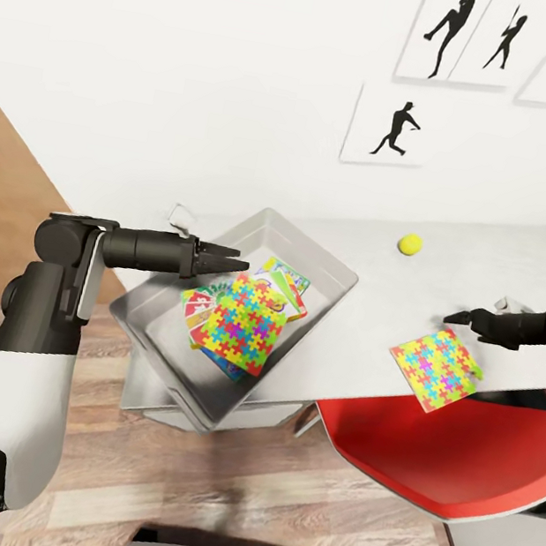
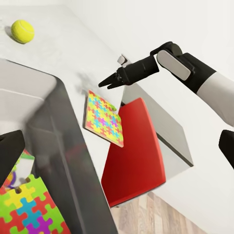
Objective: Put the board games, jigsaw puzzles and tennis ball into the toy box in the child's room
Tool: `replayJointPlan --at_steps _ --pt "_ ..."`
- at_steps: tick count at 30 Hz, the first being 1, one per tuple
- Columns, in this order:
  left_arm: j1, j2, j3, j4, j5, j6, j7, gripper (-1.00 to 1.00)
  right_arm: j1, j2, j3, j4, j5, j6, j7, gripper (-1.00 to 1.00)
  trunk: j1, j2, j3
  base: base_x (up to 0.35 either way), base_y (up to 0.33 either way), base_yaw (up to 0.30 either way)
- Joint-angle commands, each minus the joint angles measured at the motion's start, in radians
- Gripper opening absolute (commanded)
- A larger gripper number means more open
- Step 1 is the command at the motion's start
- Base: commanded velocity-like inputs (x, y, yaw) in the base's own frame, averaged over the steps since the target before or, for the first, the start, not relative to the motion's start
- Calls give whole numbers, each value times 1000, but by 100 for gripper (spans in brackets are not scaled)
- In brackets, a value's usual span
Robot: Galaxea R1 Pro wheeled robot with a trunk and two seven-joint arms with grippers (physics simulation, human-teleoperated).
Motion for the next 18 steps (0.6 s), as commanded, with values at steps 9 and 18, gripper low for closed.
replayJointPlan --at_steps 9,18 --pt "-1 0 1 -1 -10 10 -10 100 -1 0 -2 0 3 5 1 100 1 -2 -1 114 0 0" --pt "-1 2 1 -1 -10 10 -10 100 -1 0 -3 0 5 5 0 100 1 -2 -1 140 0 0"
